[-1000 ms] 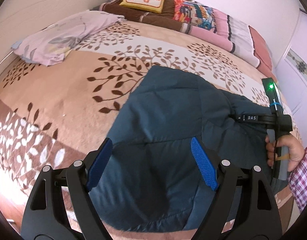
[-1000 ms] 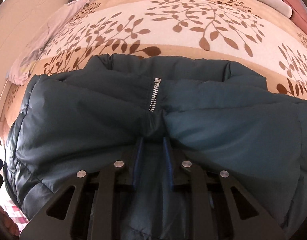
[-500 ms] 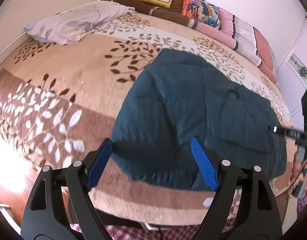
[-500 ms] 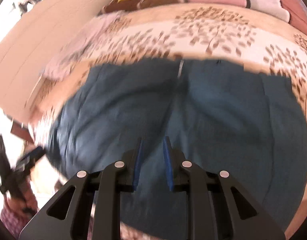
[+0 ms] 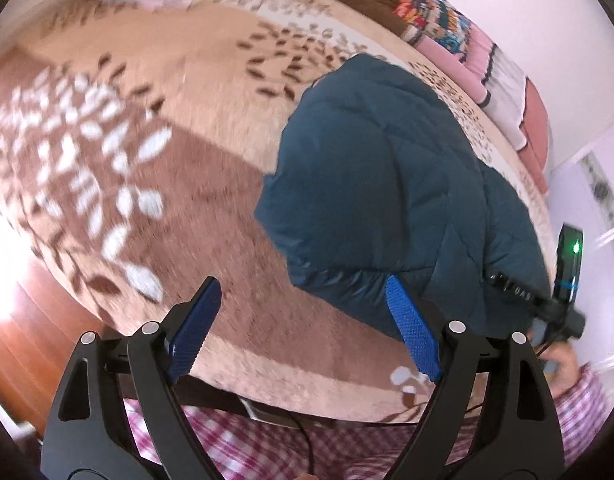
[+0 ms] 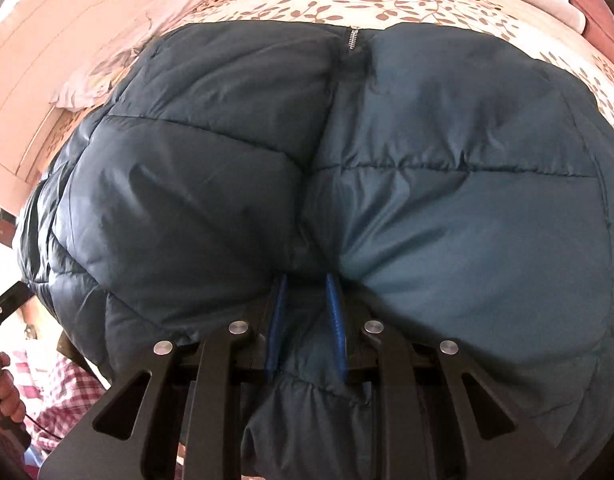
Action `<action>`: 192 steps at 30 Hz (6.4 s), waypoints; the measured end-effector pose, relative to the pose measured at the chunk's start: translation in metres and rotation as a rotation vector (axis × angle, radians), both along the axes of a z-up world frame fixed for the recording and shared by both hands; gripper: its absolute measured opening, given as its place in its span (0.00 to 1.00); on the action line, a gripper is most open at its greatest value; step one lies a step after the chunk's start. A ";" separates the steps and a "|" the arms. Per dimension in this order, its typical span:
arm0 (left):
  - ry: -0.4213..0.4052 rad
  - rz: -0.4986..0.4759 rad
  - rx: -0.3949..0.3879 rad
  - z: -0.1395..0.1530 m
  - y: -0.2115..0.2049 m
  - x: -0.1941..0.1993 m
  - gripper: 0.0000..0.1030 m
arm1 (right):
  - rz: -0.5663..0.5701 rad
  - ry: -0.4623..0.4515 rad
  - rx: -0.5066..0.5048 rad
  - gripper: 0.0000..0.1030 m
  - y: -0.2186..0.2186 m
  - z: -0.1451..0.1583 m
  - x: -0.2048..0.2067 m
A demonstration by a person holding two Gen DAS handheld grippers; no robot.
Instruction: Fold large clothes
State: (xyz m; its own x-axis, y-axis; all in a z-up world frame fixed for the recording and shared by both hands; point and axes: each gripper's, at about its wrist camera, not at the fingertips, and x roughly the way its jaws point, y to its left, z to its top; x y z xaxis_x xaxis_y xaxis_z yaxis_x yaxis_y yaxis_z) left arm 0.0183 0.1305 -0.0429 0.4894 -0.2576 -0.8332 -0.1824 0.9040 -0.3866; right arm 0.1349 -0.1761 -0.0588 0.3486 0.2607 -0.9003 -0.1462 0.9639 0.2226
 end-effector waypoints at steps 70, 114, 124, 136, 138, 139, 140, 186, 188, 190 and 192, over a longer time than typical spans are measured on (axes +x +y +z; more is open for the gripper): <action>-0.161 0.029 -0.180 -0.018 -0.023 0.044 0.33 | -0.064 -0.050 0.135 0.21 -0.025 0.041 -0.098; -0.603 -1.017 0.406 0.070 -0.406 -0.027 0.27 | -0.595 -0.086 0.572 0.22 -0.276 -0.013 -0.171; -0.540 -1.097 0.423 0.023 -0.433 -0.032 0.38 | -0.636 -0.094 0.556 0.22 -0.305 -0.017 -0.184; -0.530 -1.078 0.386 0.027 -0.436 -0.041 0.56 | -0.649 -0.194 0.395 0.23 -0.307 0.036 -0.212; -0.528 -1.072 0.389 0.027 -0.437 -0.039 0.56 | -0.648 -0.186 0.382 0.23 -0.304 0.037 -0.215; -0.527 -1.067 0.389 0.027 -0.437 -0.040 0.56 | -0.650 -0.184 0.375 0.23 -0.302 0.038 -0.217; -0.526 -1.064 0.388 0.027 -0.438 -0.039 0.56 | -0.655 -0.183 0.369 0.23 -0.303 0.039 -0.220; -0.341 -0.822 0.290 0.028 -0.309 -0.010 0.61 | -0.325 -0.059 -0.008 0.13 -0.236 0.037 0.009; -0.339 -0.830 0.278 0.029 -0.309 -0.010 0.62 | -0.337 -0.087 0.013 0.13 -0.240 0.025 0.002; -0.332 -0.838 0.261 0.031 -0.308 -0.011 0.62 | -0.342 -0.122 0.005 0.13 -0.238 0.018 -0.005; -0.312 -0.831 0.215 0.038 -0.302 -0.008 0.63 | -0.357 -0.148 0.014 0.13 -0.238 0.015 -0.011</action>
State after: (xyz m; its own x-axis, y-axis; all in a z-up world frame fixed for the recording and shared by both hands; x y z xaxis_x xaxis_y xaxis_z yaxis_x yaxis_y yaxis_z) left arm 0.0108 -0.1711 -0.0045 0.4267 -0.4827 -0.7648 0.6444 0.7556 -0.1173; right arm 0.1239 -0.4138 -0.0438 0.5454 0.1110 -0.8308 0.1667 0.9570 0.2373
